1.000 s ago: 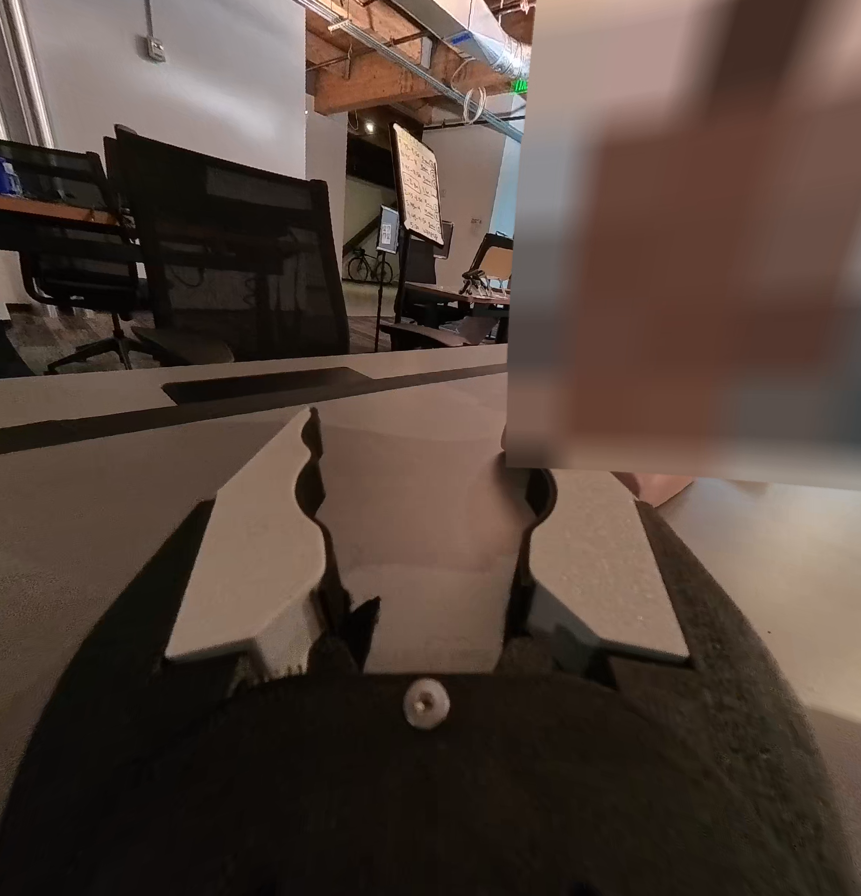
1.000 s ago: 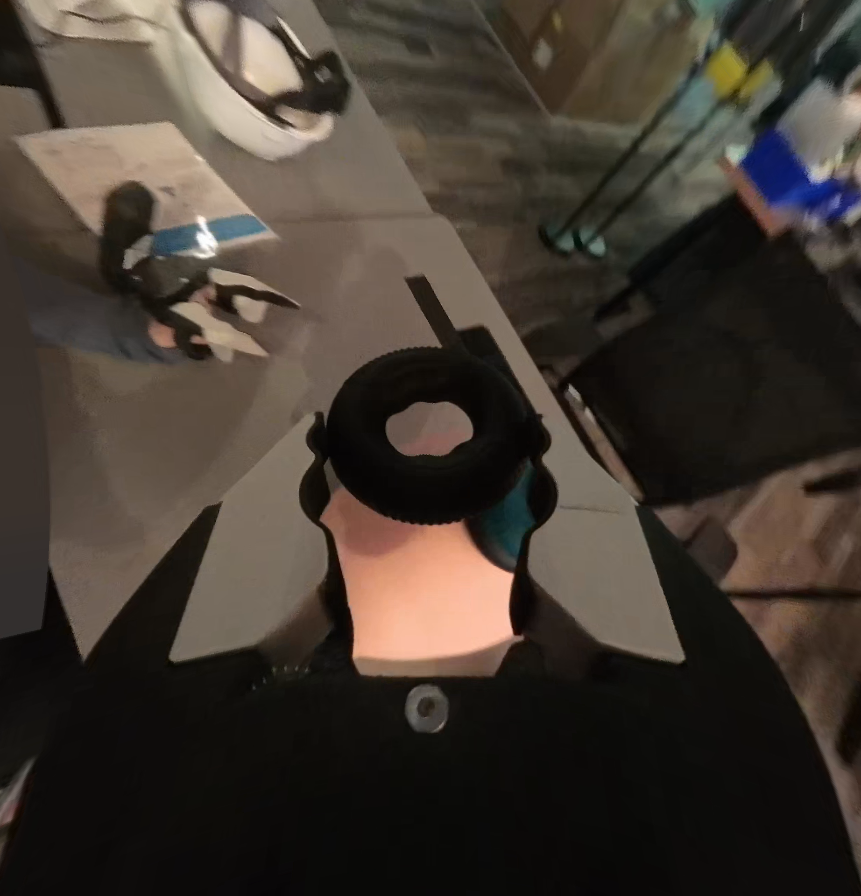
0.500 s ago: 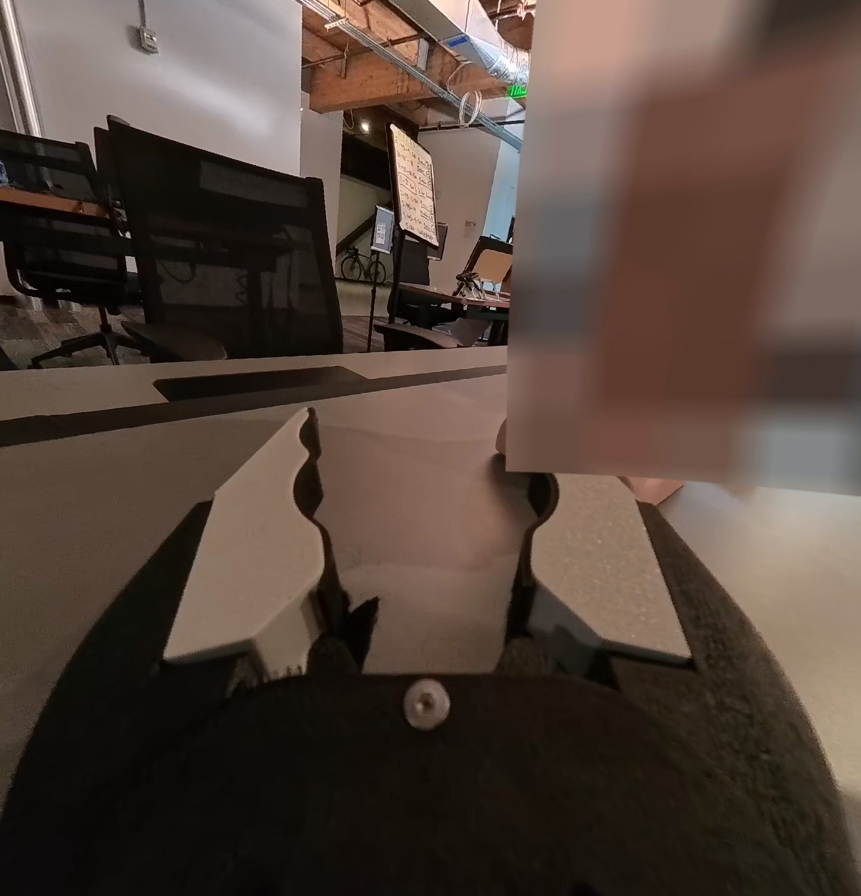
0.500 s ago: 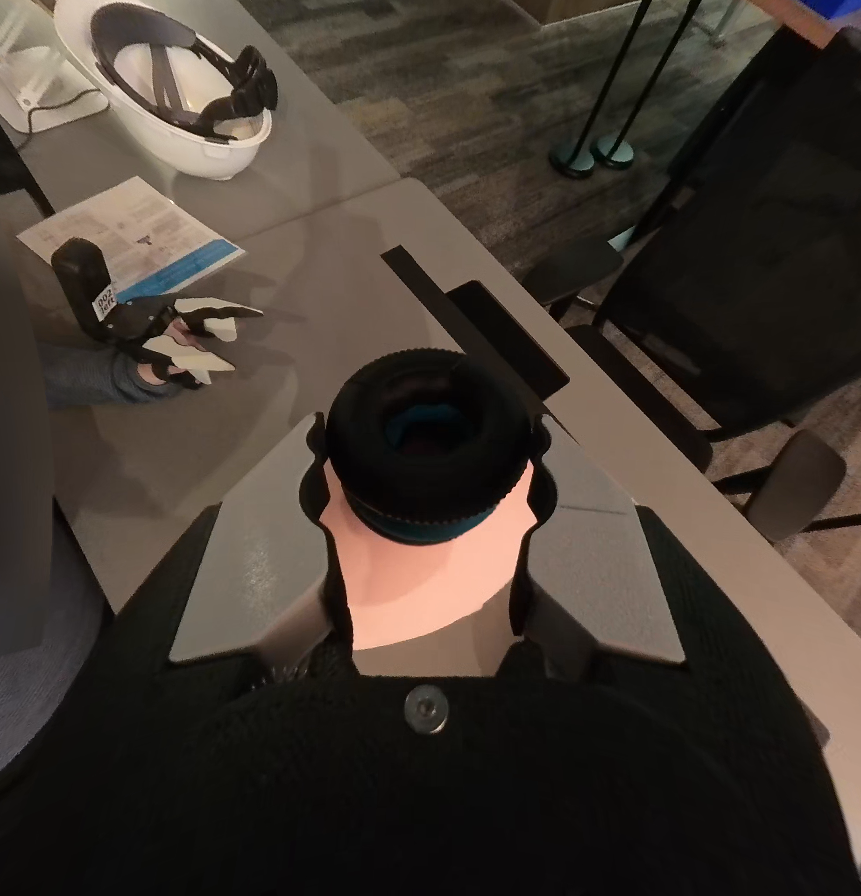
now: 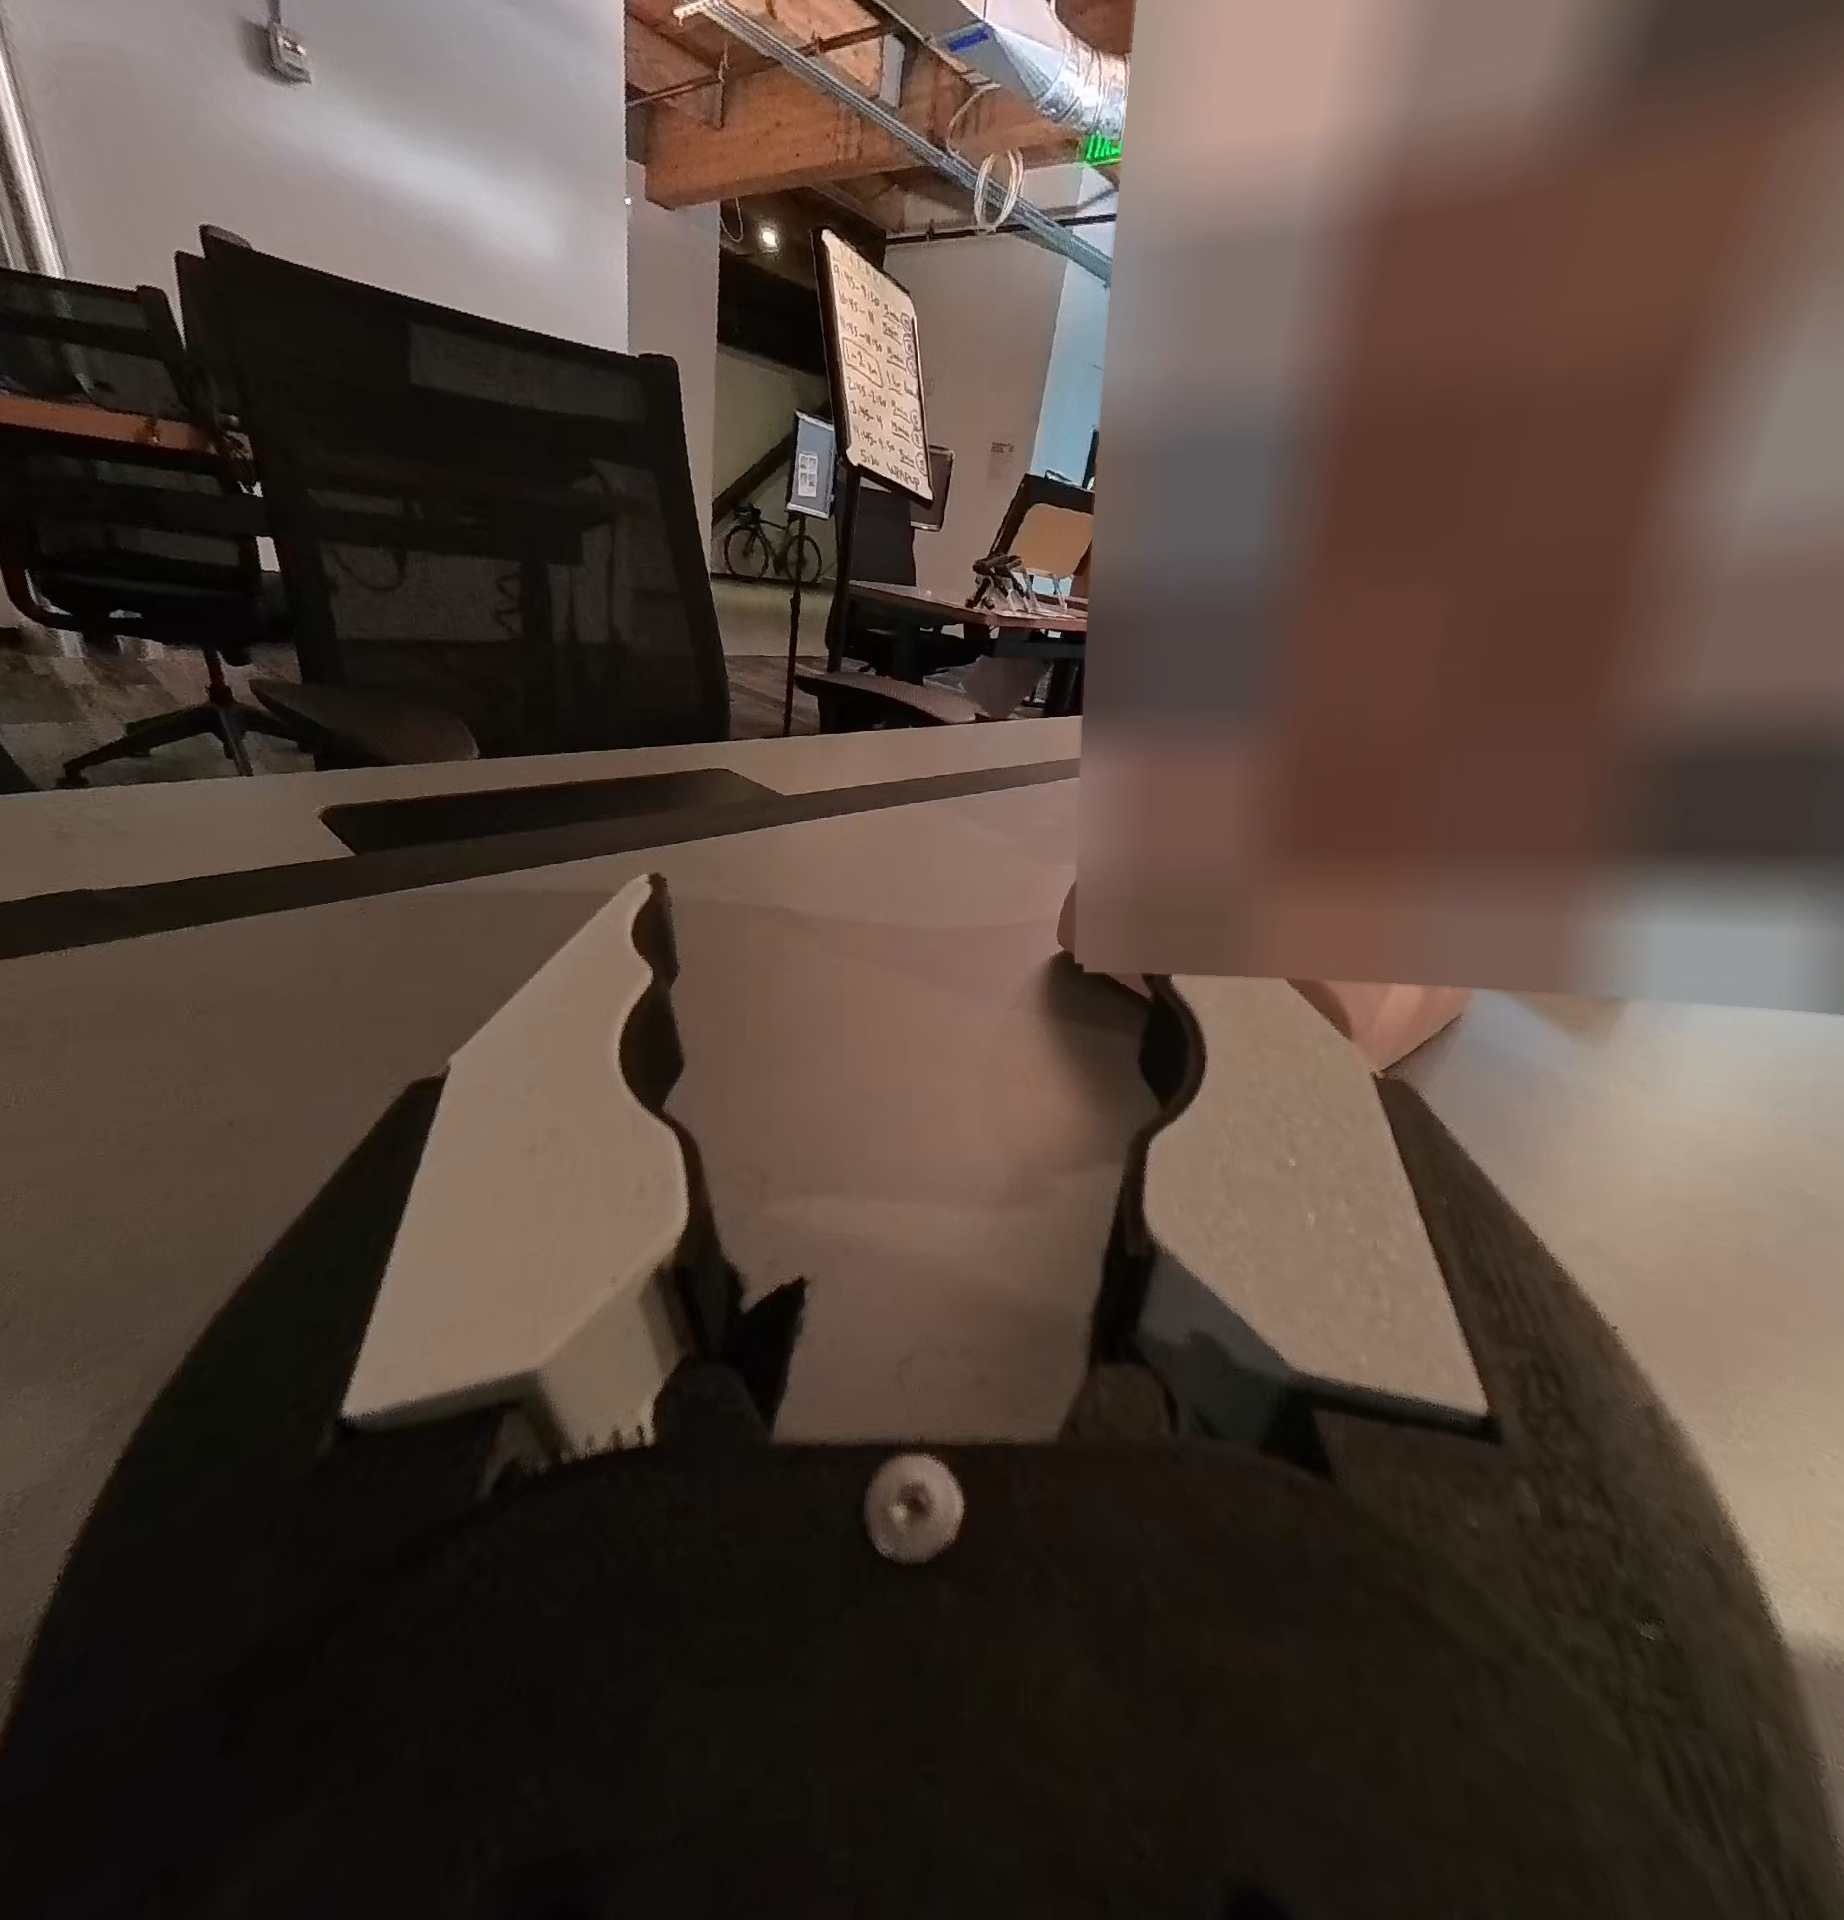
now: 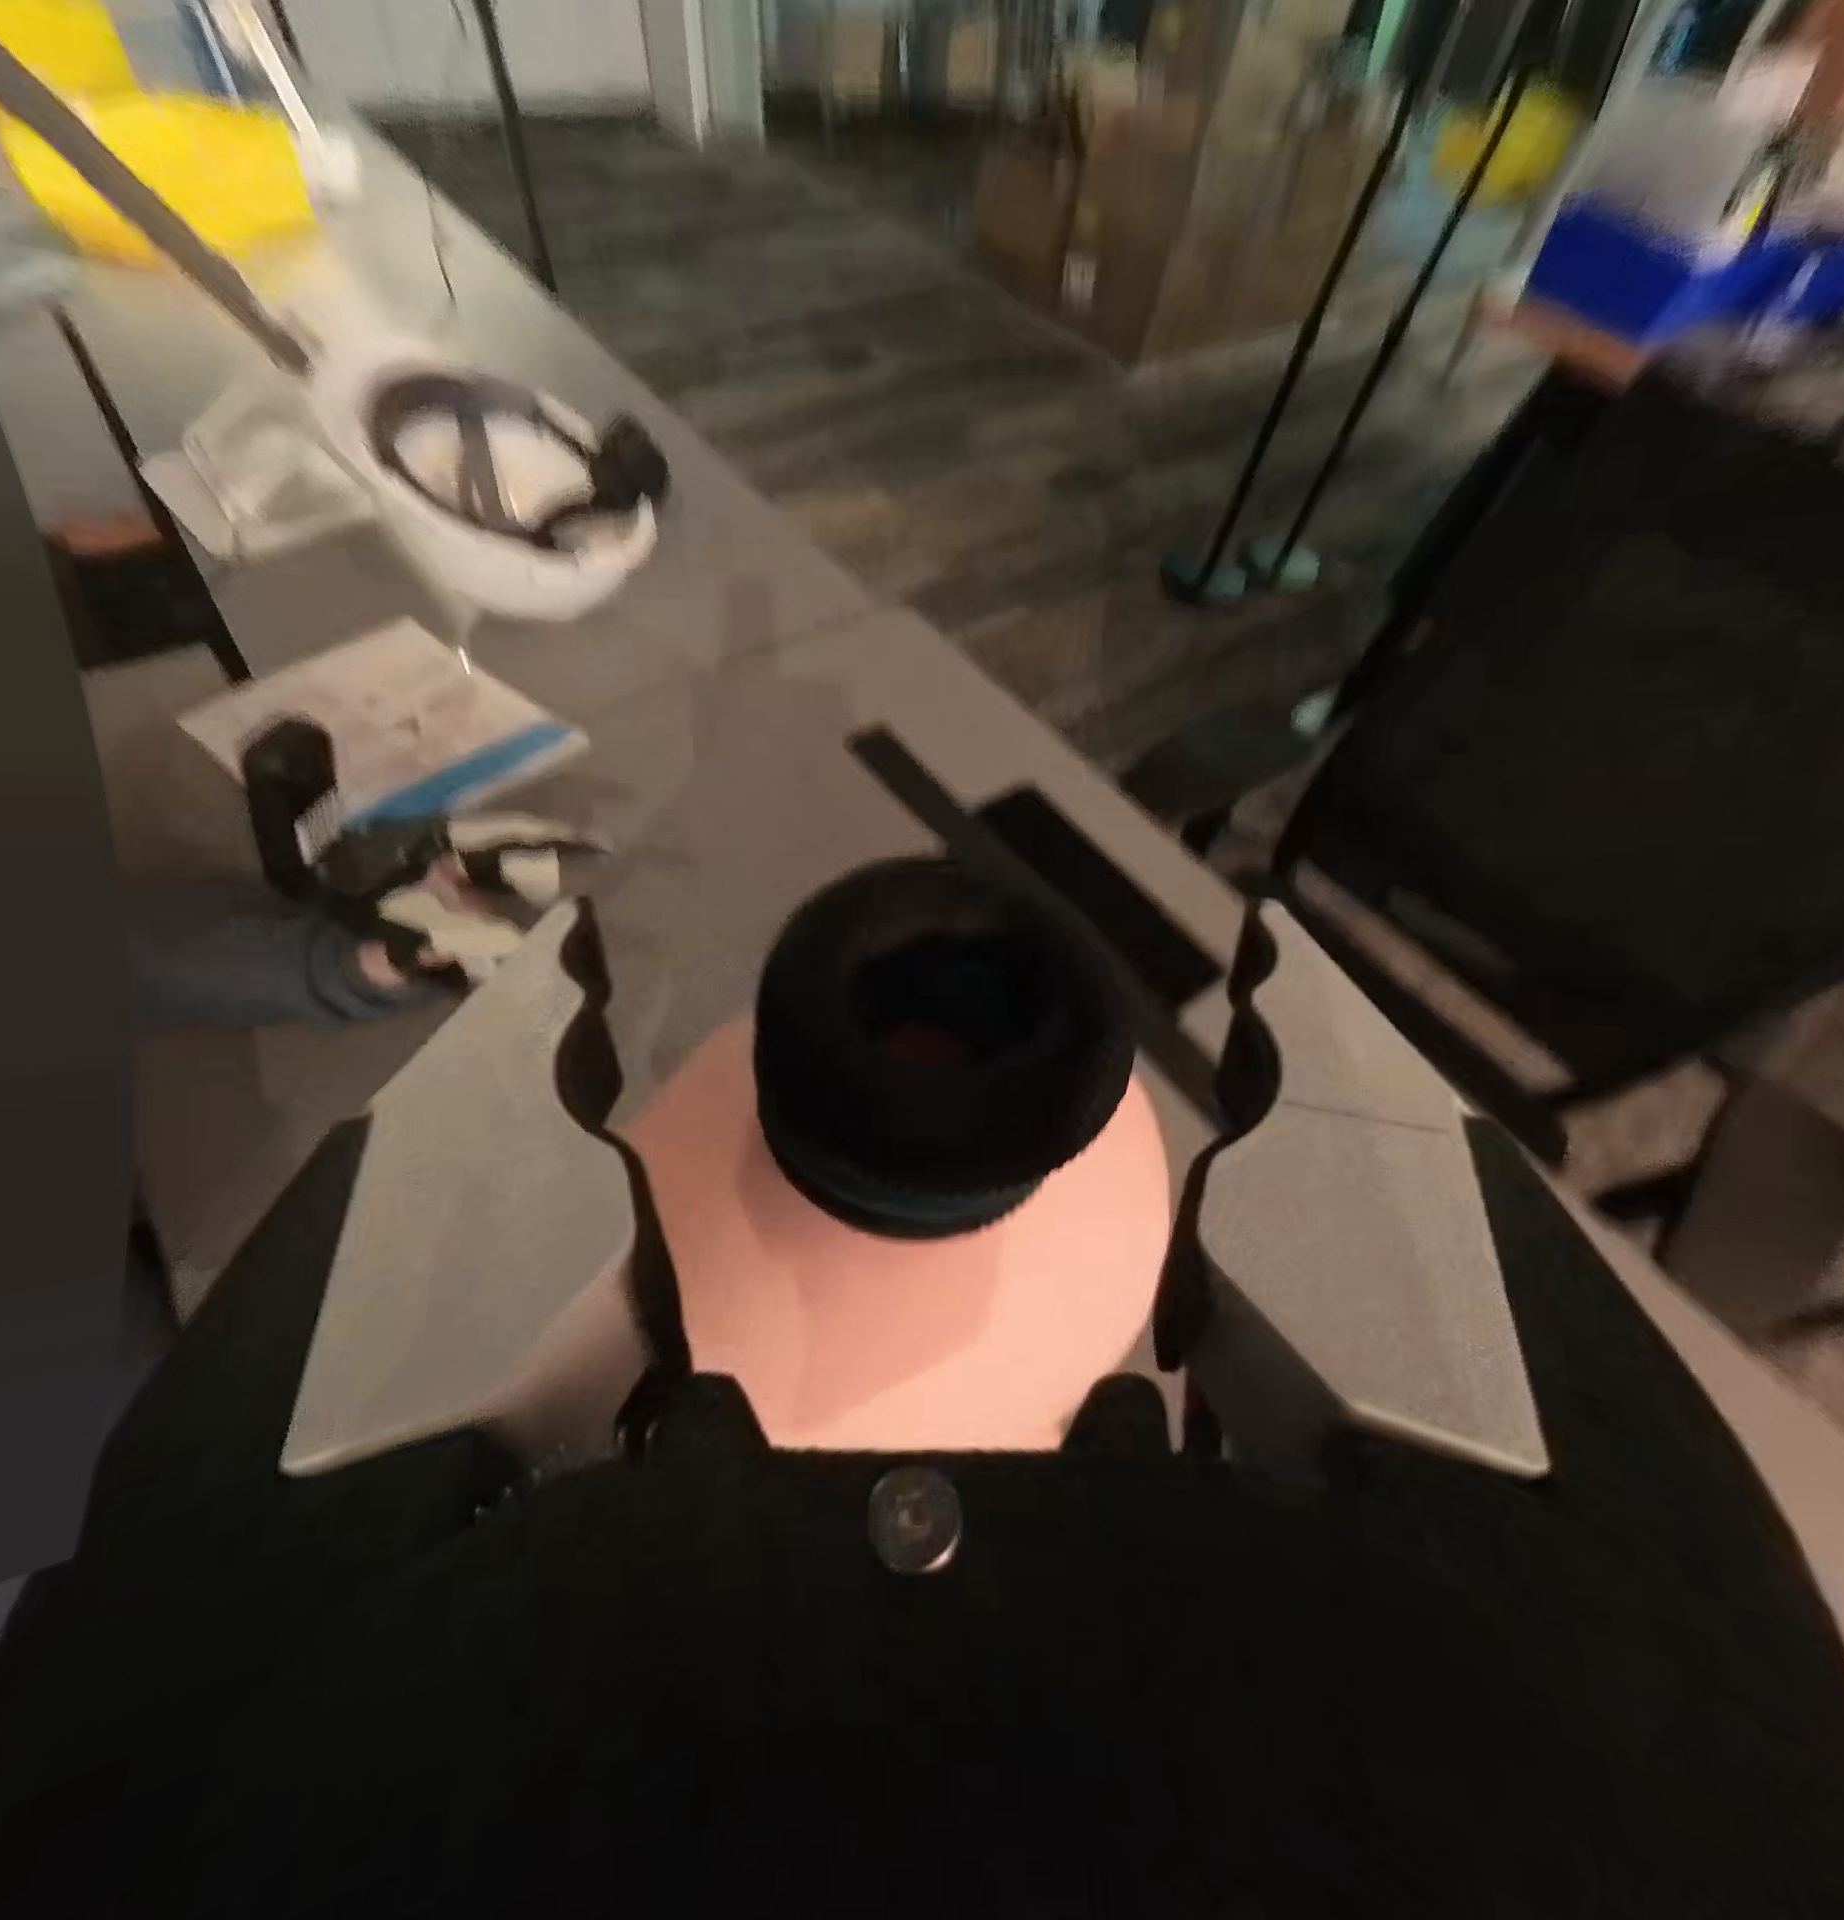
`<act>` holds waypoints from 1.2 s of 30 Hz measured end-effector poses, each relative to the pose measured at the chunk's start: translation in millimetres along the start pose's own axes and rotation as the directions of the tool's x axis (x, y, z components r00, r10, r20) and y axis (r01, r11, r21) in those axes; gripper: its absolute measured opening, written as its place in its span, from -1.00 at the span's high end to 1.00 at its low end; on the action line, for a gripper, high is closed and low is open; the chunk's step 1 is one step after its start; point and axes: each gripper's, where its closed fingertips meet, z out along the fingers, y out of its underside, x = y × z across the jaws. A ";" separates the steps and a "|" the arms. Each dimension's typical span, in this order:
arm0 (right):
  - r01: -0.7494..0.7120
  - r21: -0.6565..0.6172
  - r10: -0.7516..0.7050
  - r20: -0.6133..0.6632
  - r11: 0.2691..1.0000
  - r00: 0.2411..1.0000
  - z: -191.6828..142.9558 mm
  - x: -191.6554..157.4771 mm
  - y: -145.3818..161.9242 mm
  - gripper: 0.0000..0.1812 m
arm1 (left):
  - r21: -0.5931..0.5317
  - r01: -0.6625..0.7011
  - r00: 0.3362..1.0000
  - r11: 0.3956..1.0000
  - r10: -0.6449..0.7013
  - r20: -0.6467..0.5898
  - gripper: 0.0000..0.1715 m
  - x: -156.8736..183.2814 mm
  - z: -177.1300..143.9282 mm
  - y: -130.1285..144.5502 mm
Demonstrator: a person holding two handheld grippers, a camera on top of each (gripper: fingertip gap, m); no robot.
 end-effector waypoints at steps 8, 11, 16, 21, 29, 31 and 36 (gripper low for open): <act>-0.013 0.444 0.193 -0.363 0.896 0.912 -68.2 32.5 -2.7 0.40 | -0.001 -0.018 1.000 1.000 0.018 -0.007 -0.03 4.0 -0.3 -0.4; -0.121 0.267 0.253 -0.542 0.956 0.801 -62.1 51.4 59.6 0.80 | 0.002 -0.017 1.000 1.000 0.017 -0.001 -0.03 2.9 -0.4 -0.9; -0.193 0.125 0.230 -0.500 0.973 0.835 -36.0 40.6 83.7 1.00 | 0.000 -0.008 1.000 1.000 0.008 0.004 -0.03 1.3 -0.3 -0.2; -0.142 0.036 0.143 -0.454 0.989 0.880 -16.2 26.9 66.5 1.00 | 0.000 -0.008 1.000 1.000 0.008 0.008 -0.03 0.2 -0.7 -0.6; -0.019 -0.077 -0.020 -0.474 0.997 0.880 0.3 18.3 44.9 1.00 | -0.009 -0.007 1.000 1.000 0.007 0.002 -0.02 0.7 0.2 0.9; 0.006 -0.089 -0.048 -0.471 0.996 0.881 4.6 16.5 41.3 1.00 | -0.009 -0.006 1.000 1.000 0.006 0.000 -0.02 0.7 0.2 1.0; 0.050 -0.090 -0.083 -0.413 0.995 0.907 18.0 4.2 32.4 1.00 | -0.011 -0.006 1.000 1.000 0.006 -0.004 -0.02 1.2 0.4 1.1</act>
